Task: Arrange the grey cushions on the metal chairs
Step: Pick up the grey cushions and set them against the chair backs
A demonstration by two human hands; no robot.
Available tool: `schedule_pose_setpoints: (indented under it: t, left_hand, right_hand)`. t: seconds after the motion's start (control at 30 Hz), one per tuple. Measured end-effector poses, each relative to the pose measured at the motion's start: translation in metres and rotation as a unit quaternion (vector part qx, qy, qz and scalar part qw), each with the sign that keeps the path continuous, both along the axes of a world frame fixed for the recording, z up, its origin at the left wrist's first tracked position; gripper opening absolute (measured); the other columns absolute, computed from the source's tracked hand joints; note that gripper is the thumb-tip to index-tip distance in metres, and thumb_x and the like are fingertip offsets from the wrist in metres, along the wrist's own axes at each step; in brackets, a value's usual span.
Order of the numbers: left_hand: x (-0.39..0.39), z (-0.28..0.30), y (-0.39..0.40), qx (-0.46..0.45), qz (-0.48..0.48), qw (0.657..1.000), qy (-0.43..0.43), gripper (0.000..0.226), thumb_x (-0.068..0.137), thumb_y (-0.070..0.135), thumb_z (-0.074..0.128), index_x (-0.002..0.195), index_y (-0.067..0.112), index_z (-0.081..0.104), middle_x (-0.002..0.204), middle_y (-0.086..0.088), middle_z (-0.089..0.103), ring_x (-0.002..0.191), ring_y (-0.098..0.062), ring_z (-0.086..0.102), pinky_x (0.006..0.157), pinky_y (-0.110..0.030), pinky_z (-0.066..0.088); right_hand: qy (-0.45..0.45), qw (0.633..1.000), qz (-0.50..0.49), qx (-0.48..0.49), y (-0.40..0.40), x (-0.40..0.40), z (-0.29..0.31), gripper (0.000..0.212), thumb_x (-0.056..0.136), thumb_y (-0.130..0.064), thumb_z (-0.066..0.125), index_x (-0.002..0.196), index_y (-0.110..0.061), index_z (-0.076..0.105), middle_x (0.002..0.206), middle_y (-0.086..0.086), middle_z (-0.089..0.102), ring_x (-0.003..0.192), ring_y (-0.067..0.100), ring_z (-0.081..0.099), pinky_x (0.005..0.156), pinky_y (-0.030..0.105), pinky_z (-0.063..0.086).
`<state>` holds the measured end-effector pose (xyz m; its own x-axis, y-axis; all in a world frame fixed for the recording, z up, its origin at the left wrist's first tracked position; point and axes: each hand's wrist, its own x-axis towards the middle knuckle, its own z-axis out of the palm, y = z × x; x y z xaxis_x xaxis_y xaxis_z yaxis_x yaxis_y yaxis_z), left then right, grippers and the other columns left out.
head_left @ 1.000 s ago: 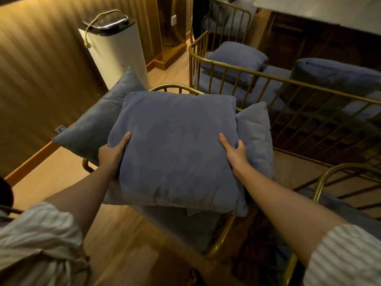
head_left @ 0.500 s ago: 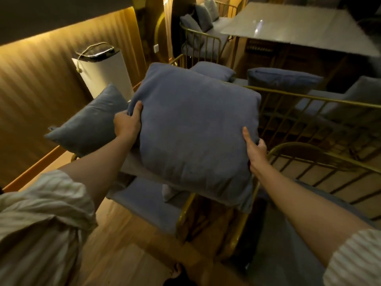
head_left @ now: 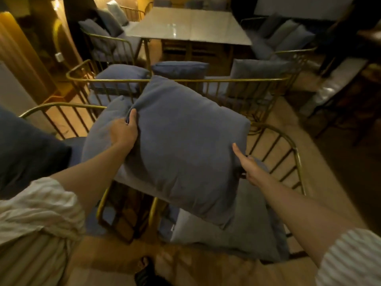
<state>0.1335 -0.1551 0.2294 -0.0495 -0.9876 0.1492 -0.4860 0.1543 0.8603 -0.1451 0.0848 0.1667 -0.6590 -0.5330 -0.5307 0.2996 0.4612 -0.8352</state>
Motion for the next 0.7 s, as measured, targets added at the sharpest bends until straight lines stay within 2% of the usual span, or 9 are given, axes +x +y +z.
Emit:
schedule_pose_setpoints:
  t: [0.13, 0.2, 0.23, 0.27, 0.3, 0.33, 0.4, 0.53, 0.7]
  left_hand:
    - [-0.057, 0.001, 0.013, -0.019, -0.054, 0.998, -0.018, 0.067, 0.096, 0.057, 0.045, 0.065, 0.0, 0.06, 0.067, -0.023, 0.063, 0.062, -0.034, 0.059, 0.063, -0.049, 0.051]
    - [-0.083, 0.002, 0.014, -0.036, -0.081, 0.995, -0.041, 0.07, 0.097, 0.056, 0.045, 0.061, -0.001, 0.059, 0.064, -0.021, 0.063, 0.06, -0.035, 0.06, 0.061, -0.05, 0.052]
    - [-0.095, 0.001, 0.015, -0.05, -0.098, 0.992, -0.054, 0.068, 0.097, 0.055, 0.045, 0.056, 0.002, 0.056, 0.059, -0.018, 0.06, 0.058, -0.034, 0.058, 0.057, -0.048, 0.05]
    - [-0.109, 0.001, 0.015, -0.066, -0.115, 0.989, -0.071, 0.065, 0.098, 0.054, 0.045, 0.051, 0.009, 0.052, 0.054, -0.012, 0.056, 0.054, -0.03, 0.054, 0.053, -0.044, 0.046]
    - [-0.121, 0.0, 0.016, -0.084, -0.129, 0.984, -0.092, 0.062, 0.098, 0.052, 0.045, 0.049, 0.014, 0.047, 0.051, -0.007, 0.05, 0.052, -0.026, 0.05, 0.05, -0.038, 0.04]
    - [-0.134, -0.002, 0.016, -0.104, -0.145, 0.977, -0.116, 0.061, 0.099, 0.052, 0.045, 0.049, 0.017, 0.044, 0.049, -0.004, 0.047, 0.051, -0.024, 0.048, 0.05, -0.035, 0.036]
    - [-0.156, -0.008, 0.012, -0.135, -0.181, 0.962, -0.154, 0.06, 0.099, 0.051, 0.045, 0.051, 0.015, 0.044, 0.05, -0.007, 0.048, 0.052, -0.027, 0.05, 0.051, -0.036, 0.037]
    - [-0.192, -0.018, -0.014, -0.178, -0.231, 0.937, -0.191, 0.061, 0.099, 0.051, 0.045, 0.055, 0.009, 0.053, 0.054, -0.014, 0.056, 0.056, -0.033, 0.057, 0.055, -0.039, 0.044]
    - [-0.238, -0.006, -0.057, -0.238, -0.3, 0.902, -0.201, 0.069, 0.096, 0.058, 0.039, 0.064, 0.002, 0.063, 0.061, -0.016, 0.062, 0.06, -0.033, 0.059, 0.058, -0.042, 0.047]
  right_hand:
    - [-0.028, 0.999, -0.011, 0.018, 0.042, -0.029, -0.015, 0.159, 0.012, -0.095, 0.071, 0.149, -0.02, 0.043, 0.14, 0.004, 0.061, 0.127, 0.031, 0.058, 0.101, 0.051, 0.052]
    - [-0.05, 0.999, 0.004, 0.015, 0.05, -0.037, -0.011, 0.115, 0.046, -0.089, 0.073, 0.136, -0.02, 0.052, 0.107, -0.002, 0.076, 0.096, 0.016, 0.074, 0.072, 0.034, 0.06]
    - [-0.06, 0.998, 0.011, 0.0, 0.049, -0.042, -0.011, 0.084, 0.065, -0.08, 0.07, 0.123, -0.021, 0.057, 0.077, -0.007, 0.077, 0.067, 0.006, 0.074, 0.052, 0.023, 0.056]
    - [-0.064, 0.998, 0.01, -0.016, 0.045, -0.052, -0.014, 0.066, 0.072, -0.073, 0.07, 0.113, -0.022, 0.058, 0.062, -0.01, 0.073, 0.051, 0.001, 0.068, 0.043, 0.018, 0.051]
    - [-0.066, 0.997, 0.011, -0.027, 0.039, -0.058, -0.012, 0.069, 0.07, -0.072, 0.073, 0.114, -0.021, 0.059, 0.071, -0.007, 0.076, 0.056, 0.002, 0.071, 0.047, 0.02, 0.054]
    - [-0.063, 0.997, 0.009, -0.033, 0.03, -0.063, -0.006, 0.082, 0.066, -0.074, 0.076, 0.125, -0.02, 0.058, 0.098, -0.001, 0.079, 0.078, 0.008, 0.076, 0.063, 0.027, 0.061]
    - [-0.033, 0.998, -0.002, -0.05, 0.014, -0.074, 0.005, 0.09, 0.076, -0.069, 0.073, 0.147, -0.021, 0.044, 0.141, 0.001, 0.06, 0.119, 0.018, 0.064, 0.09, 0.036, 0.057]
    - [0.054, 0.998, -0.009, -0.041, -0.019, -0.105, 0.019, 0.091, 0.087, -0.063, 0.064, 0.159, -0.024, 0.026, 0.165, 0.004, 0.031, 0.148, 0.027, 0.035, 0.114, 0.043, 0.035]
    - [0.073, 0.995, -0.029, -0.056, -0.05, -0.152, 0.012, 0.102, 0.082, -0.064, 0.069, 0.161, -0.023, 0.019, 0.169, 0.005, 0.02, 0.154, 0.025, 0.024, 0.118, 0.042, 0.028]
